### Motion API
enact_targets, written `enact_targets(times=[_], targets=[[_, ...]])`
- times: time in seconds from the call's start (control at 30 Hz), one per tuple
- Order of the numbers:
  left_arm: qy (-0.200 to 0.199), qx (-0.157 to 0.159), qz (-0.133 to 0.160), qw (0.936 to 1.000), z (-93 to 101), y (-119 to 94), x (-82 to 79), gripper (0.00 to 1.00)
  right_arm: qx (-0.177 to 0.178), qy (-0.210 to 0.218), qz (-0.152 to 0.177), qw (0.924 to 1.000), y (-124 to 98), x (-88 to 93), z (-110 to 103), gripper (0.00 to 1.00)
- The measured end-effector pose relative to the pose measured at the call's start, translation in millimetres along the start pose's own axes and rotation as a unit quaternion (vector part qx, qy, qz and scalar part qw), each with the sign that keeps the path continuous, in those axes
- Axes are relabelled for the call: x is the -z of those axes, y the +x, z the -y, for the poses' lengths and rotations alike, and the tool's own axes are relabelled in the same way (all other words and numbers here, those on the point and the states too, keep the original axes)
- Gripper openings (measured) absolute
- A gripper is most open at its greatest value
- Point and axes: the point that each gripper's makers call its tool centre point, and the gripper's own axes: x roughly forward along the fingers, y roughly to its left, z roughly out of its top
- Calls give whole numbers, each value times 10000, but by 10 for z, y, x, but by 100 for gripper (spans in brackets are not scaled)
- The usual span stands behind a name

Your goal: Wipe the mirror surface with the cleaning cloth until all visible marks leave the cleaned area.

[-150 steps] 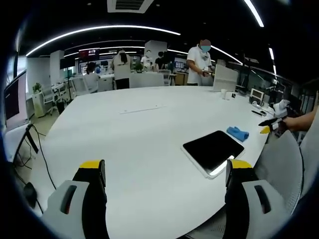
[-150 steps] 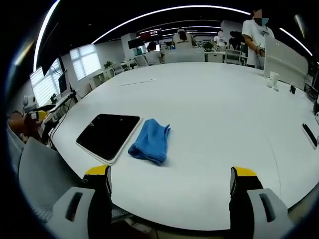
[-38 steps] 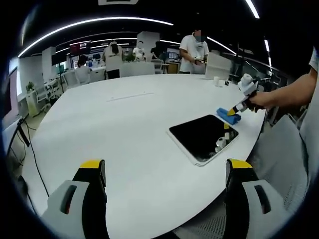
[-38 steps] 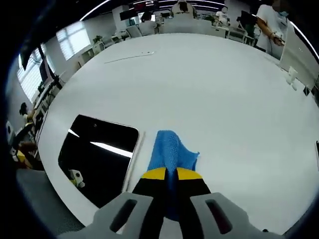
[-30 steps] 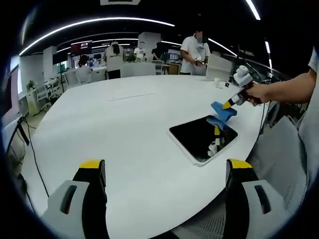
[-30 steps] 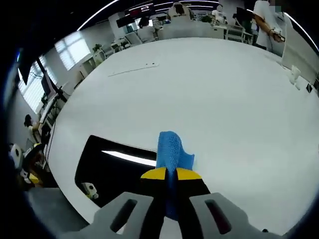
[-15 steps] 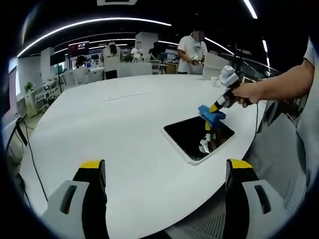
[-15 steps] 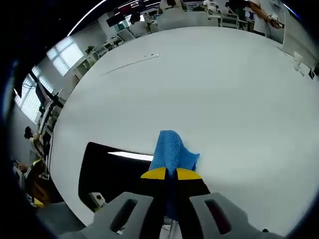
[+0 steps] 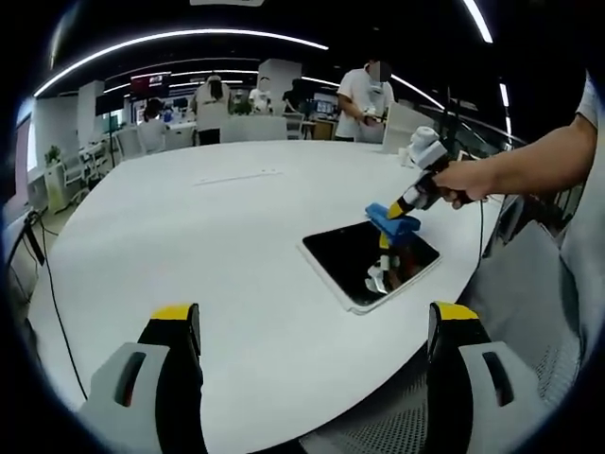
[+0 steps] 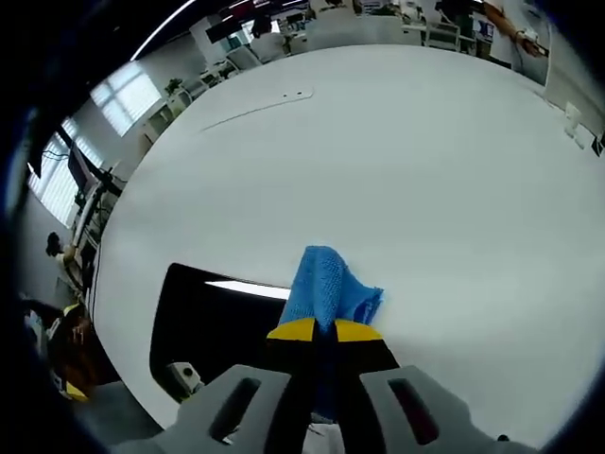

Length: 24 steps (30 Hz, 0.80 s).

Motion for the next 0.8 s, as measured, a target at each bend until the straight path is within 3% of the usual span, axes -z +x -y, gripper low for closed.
enact_targets(times=[0.27, 0.47, 0.8], targets=[[7, 99, 40, 9999, 79, 36, -51, 99, -111, -163, -72, 9998, 96, -28, -242, 0], [68, 130, -75, 9999, 143, 62, 33, 99, -204, -254, -129, 9994, 138, -41, -445, 0], [54, 233, -78, 9997, 179, 101, 17, 99, -366, -328, -228, 9985, 219, -65, -686, 0]])
